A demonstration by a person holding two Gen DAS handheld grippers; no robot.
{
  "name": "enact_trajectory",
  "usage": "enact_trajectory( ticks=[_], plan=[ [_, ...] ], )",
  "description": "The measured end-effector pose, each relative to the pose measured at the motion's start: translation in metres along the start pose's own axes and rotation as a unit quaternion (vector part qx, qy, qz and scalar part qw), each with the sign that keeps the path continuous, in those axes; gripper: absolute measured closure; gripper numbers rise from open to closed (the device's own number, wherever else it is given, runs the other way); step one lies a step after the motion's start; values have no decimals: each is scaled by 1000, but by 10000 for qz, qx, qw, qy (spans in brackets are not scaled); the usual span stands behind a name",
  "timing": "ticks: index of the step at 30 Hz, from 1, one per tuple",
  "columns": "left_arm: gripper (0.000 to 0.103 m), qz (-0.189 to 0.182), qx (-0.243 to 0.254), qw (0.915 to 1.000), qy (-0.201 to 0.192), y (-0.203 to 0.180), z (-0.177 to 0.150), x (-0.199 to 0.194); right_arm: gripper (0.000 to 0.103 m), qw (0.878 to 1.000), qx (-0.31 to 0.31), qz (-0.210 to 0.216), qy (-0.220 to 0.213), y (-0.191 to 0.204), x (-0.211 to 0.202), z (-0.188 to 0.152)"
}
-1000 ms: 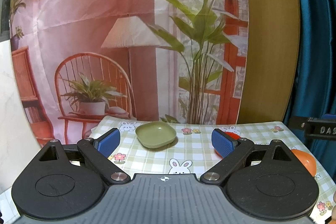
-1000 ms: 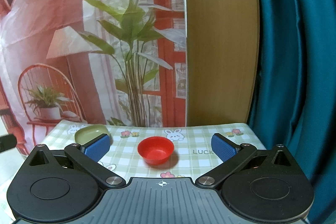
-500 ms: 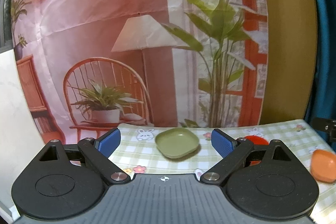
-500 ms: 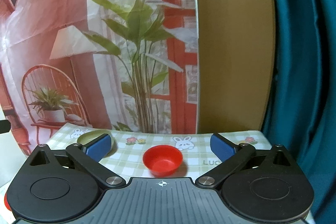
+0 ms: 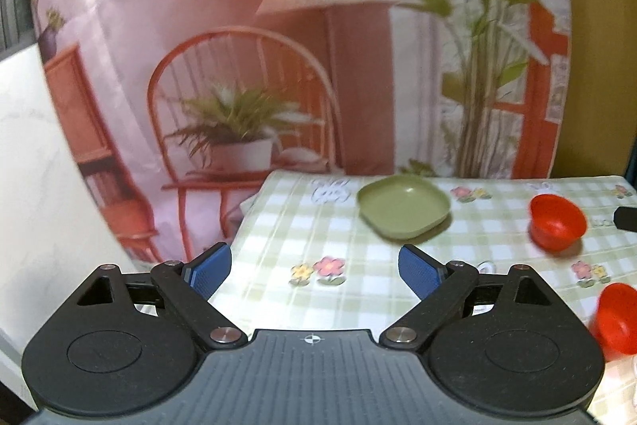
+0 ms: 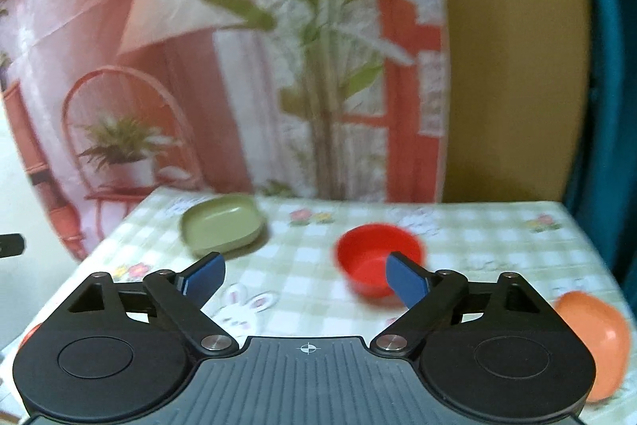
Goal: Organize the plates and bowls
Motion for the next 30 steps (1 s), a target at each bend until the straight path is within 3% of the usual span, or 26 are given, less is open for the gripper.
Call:
enact_trajectory(
  ticks=[4,9,15,20,22,26,30],
  plan=[
    [20,219,-239,9989,338,31,-17,21,19,9980,-405,422,234,46,22,-11],
    [21,221,-788,9944,672,70,-42,34,22,9895,-861,1096,382,114,45,-25],
    [28,325,-799,9920,925,98,-77,38,28,9740,-1315,1678,770,187,70,-48],
    [31,279,-877,9886,1196,102,-107,48,36,9652,-1654,1764,1000,222,84,-68],
    [38,209,-800,9878,1318,97,-117,51,39,9621,-1663,1831,1149,229,88,-77],
    [40,203,-650,9877,1410,90,-136,53,46,9584,-1667,1875,1364,238,92,-94],
    [45,74,-1150,9815,1529,94,-149,53,51,9530,-1775,1919,1531,247,97,-110]
  ],
)
Point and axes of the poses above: each gripper's, at about its wrist camera, not at the fingertips, and x roughly the way its jaws point, y to its left, z to its top, the point moved 7 cm from there along x, roughly the way its jaws point, and after that the axes turned 2 degrees about x, right-handed, at the moved point
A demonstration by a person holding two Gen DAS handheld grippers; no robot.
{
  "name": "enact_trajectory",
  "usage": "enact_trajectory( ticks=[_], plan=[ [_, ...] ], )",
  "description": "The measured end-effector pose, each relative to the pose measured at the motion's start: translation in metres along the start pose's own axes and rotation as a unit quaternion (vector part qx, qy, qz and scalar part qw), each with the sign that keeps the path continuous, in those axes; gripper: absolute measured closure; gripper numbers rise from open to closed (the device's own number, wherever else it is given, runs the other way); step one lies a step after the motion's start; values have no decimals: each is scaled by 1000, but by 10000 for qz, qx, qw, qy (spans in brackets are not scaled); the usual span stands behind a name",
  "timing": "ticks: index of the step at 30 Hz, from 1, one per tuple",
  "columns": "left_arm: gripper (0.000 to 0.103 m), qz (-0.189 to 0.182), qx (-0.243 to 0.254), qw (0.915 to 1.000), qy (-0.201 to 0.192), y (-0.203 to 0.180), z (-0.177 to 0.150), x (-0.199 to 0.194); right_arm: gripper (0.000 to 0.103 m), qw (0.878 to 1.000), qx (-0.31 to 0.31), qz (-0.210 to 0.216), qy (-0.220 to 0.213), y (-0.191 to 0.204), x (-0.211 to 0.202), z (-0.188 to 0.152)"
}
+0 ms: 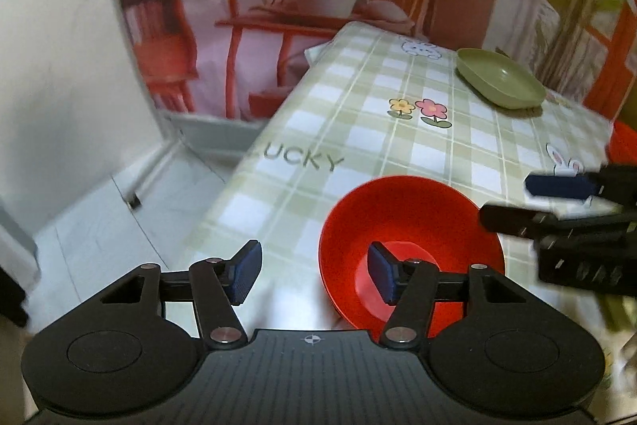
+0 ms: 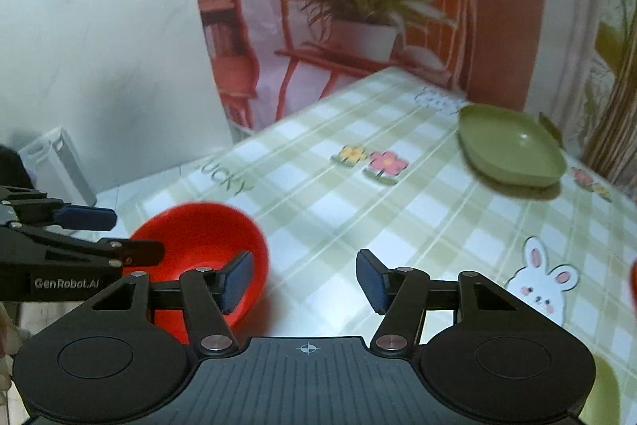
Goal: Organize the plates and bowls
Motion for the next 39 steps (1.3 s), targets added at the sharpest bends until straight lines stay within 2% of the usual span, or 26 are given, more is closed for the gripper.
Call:
enact_trajectory(
  ticks=[1,5,7,9,12,14,27,39],
  plan=[
    [49,-39,-109,9999,7,1,-2,1,52,10000,2,30,34,2,3,-2],
    [55,-71,-453,9989,26,1,-8,6,62,9998,55,119,115,8,8,-8],
    [69,-79,-528,9986,59,-2,-13,8,68,9997,66,166,136,10,10,-11],
    [72,-43,-596,9982,69,-4,-15,9,74,9997,41,189,157,13,10,-13],
    [88,-68,-661,9978,35,-8,-19,9,86,9996,12,238,179,15,9,-15],
    [88,-35,-606,9982,2,-10,-20,8,92,9994,23,292,180,15,8,-16],
    [89,-98,-539,9985,-22,-22,-18,-5,93,9989,372,280,-62,3,-15,-15],
    [89,-428,-87,9986,-291,-73,9,-23,95,9939,945,-117,-558,-52,-59,-8]
  ],
)
Point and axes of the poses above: each gripper's, at about its wrist camera, not at the fingertips, and x roughly the way its jaws point, y to its left, z to its top, the point moved 7 cm from there along x, roughly the way its jaws point, and after that the axes turned 2 degrees about x, right-handed, at the moved point
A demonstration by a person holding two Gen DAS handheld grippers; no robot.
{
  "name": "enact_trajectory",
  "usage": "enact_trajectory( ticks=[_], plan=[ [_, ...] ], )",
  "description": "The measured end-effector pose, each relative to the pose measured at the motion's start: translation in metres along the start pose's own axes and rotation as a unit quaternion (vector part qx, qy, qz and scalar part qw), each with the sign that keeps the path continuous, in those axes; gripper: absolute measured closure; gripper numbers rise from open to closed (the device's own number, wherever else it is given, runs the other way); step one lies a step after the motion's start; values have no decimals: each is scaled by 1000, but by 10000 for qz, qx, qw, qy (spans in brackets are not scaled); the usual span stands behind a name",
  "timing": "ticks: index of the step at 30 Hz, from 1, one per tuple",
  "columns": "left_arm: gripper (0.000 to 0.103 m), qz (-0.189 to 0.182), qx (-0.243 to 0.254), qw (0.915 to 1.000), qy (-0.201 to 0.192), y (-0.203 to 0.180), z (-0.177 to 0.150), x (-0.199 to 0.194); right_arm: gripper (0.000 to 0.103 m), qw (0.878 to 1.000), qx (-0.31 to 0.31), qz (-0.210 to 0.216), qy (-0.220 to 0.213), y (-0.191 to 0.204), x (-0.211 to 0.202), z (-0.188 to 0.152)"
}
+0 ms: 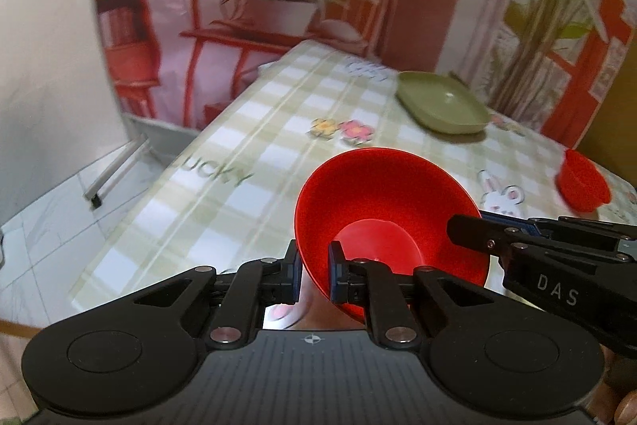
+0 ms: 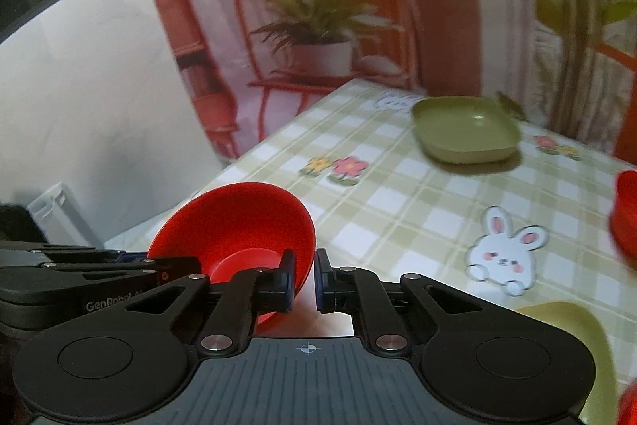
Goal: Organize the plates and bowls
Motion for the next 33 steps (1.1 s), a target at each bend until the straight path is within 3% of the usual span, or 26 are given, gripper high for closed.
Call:
enact_trajectory(
  ticks=[17,33],
  plan=[
    [88,-813,681,9942,-179,-130,20,-1,95,9901,861,-657,-888,-126,-83,18],
    [88,-1185,1498,9806,-446,-247,40,2,95,9723,1479,-1154,-1397,-236,-146,16]
  ],
)
Point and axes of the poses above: each gripper's, at about its wrist camera, not at the fingertips, and x roughly the way its jaws point, y to its left, z to its top, the point moved 7 cm from there along x, roughly the way its jaws point, and after that the axes turned 2 degrees about x, right-handed, at the moved point
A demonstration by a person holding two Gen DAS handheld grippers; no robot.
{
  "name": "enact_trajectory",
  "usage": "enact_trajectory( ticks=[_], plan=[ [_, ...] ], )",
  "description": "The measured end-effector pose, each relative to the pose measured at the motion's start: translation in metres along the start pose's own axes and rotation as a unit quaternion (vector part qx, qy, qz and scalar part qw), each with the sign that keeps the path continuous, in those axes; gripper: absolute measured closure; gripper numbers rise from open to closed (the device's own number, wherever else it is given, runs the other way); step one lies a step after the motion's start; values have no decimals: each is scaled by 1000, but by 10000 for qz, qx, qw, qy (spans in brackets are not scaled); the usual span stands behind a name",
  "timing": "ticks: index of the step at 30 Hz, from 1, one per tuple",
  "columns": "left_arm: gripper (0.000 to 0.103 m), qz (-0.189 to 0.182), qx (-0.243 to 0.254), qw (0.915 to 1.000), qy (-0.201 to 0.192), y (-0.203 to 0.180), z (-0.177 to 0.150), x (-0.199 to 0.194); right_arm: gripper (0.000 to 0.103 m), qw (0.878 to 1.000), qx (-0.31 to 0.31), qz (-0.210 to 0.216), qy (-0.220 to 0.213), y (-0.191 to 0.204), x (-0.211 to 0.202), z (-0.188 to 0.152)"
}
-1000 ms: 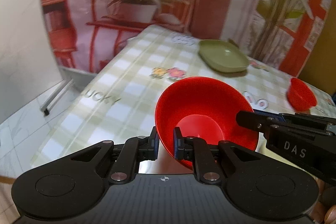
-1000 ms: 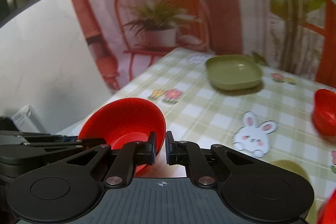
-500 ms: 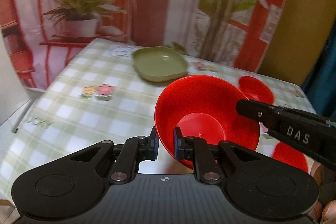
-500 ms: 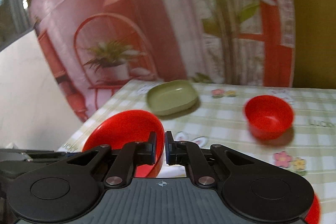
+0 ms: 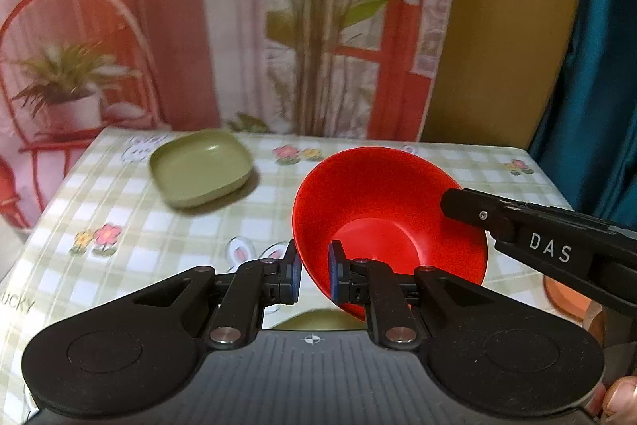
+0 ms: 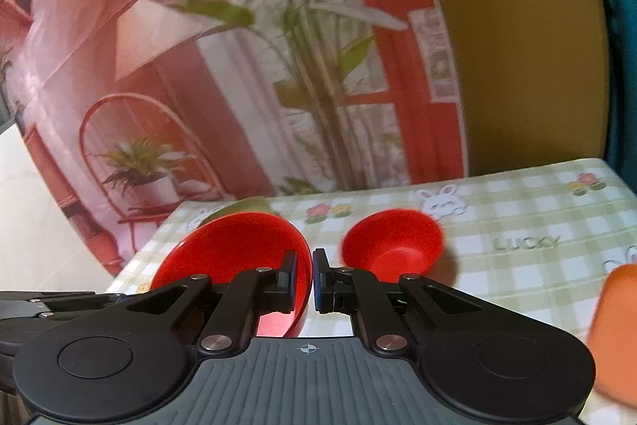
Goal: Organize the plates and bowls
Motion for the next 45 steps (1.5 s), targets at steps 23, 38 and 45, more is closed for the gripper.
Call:
enact_trajectory(
  ticks=[23,38,45],
  plan=[
    [88,-561,291,9980,-28,-45,30,34,95,9991,177,-373,-70,-57,5,29],
    [88,-692,505,9962,127,-52,47,81,95,9984,244,-498,50,-79,50,42],
    [88,-699,594,9953,299,-56,49,110,95,9977,322,-565,207,-93,77,37]
  ],
)
Point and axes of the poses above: each gripper's, at about its wrist camera, not at the fingertips, and x roughly the way its jaws point, y to its left, z to its top, the point moved 7 cm from there along x, roughly the way its jaws point, and after that the axes turned 2 degrees about x, right-handed, at the moved point
